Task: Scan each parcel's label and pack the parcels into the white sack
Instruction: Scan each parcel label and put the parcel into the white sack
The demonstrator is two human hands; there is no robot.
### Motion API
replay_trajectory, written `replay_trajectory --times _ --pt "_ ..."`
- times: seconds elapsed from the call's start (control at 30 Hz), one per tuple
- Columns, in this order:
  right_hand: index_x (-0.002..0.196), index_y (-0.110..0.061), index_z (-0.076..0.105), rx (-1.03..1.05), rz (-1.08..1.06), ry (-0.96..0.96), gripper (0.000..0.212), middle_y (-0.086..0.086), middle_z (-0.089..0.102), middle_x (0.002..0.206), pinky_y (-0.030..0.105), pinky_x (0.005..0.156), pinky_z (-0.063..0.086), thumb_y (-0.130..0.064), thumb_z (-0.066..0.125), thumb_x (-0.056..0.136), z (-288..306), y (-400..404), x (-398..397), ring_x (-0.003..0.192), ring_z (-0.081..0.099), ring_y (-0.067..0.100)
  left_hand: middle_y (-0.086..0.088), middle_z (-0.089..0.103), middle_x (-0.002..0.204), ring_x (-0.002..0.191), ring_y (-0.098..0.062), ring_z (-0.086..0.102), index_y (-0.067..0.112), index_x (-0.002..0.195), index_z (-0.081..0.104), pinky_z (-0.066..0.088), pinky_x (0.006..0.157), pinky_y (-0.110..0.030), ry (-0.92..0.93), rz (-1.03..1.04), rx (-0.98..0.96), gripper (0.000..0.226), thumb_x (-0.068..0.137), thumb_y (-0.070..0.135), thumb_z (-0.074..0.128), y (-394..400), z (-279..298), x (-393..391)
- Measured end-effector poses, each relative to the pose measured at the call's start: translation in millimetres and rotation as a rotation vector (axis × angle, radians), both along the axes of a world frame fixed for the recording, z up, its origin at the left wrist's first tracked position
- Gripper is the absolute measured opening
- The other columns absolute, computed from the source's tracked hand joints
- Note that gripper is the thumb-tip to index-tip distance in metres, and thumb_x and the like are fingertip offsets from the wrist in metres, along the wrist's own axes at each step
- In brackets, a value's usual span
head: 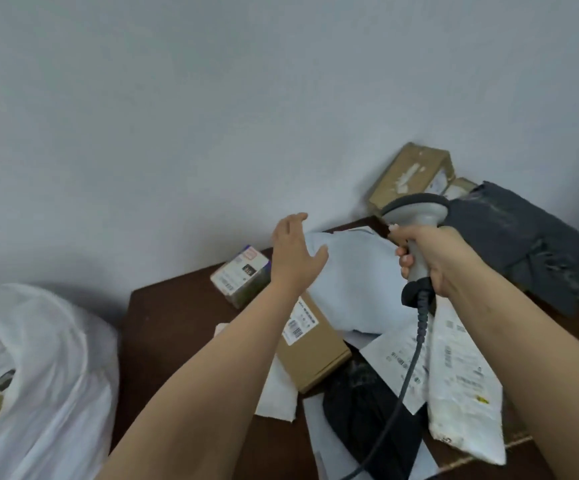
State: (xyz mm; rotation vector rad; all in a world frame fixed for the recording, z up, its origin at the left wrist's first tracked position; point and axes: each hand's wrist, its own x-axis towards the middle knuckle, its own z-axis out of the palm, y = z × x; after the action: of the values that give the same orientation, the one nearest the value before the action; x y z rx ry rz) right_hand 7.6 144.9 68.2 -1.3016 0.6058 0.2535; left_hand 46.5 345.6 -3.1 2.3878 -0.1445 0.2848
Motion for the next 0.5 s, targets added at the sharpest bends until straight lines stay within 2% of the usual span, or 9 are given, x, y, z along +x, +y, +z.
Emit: replay_trajectory --times 0.1,0.2,0.3,0.43,0.5 --pt "0.095 0.0 0.06 -0.003 -0.093 0.032 0.014 0.006 0.044 0.059 0.02 0.04 0.035 -0.014 0.063 0.094 -6.5 -41.3 23.1 0.04 0.035 0.011 -0.013 0.036 0.145 0.136 -0.027 0.032 0.008 0.142 0.038 0.028 0.112 -0.034 0.072 -0.116 0.023 0.068 0.085 0.026 0.07 -59.3 -5.8 40.3" --pt "0.099 -0.002 0.06 0.0 -0.149 0.058 0.015 0.006 0.045 0.06 0.021 0.04 0.035 -0.014 0.065 0.092 -16.5 -77.0 41.2 0.037 0.036 0.011 -0.013 0.032 0.146 0.136 -0.026 0.034 0.009 0.145 0.034 0.032 0.11 -0.031 0.17 -0.178 0.037 0.078 0.082 0.032 0.074 -107.5 -14.6 78.5" --pt "0.087 -0.005 0.06 -0.012 -0.181 0.071 0.011 0.007 0.047 0.059 0.025 0.046 0.034 -0.013 0.067 0.091 -26.3 -99.6 53.2 0.04 0.036 0.012 -0.014 0.024 0.151 0.141 -0.028 0.027 0.013 0.152 0.021 0.031 0.114 -0.04 0.3 -0.196 0.088 0.094 0.08 0.042 0.075 -137.2 -23.9 114.5" --pt "0.086 -0.003 0.059 0.004 -0.212 0.089 0.012 0.009 0.045 0.059 0.025 0.043 0.033 -0.011 0.066 0.091 -39.7 -108.5 63.5 0.04 0.036 0.014 -0.018 0.008 0.159 0.148 -0.031 0.006 0.009 0.155 -0.002 0.017 0.12 -0.044 0.42 -0.154 0.147 0.113 0.079 0.045 0.075 -161.9 -32.1 151.9" --pt "0.085 -0.002 0.058 0.021 -0.213 0.096 0.012 0.009 0.045 0.057 0.024 0.042 0.032 -0.01 0.066 0.091 -44.6 -109.2 66.6 0.04 0.035 0.014 -0.018 0.004 0.16 0.149 -0.033 0.005 0.01 0.154 -0.008 0.017 0.12 -0.046 0.492 -0.13 0.148 0.121 0.076 0.045 0.078 -169.4 -38.2 167.8"
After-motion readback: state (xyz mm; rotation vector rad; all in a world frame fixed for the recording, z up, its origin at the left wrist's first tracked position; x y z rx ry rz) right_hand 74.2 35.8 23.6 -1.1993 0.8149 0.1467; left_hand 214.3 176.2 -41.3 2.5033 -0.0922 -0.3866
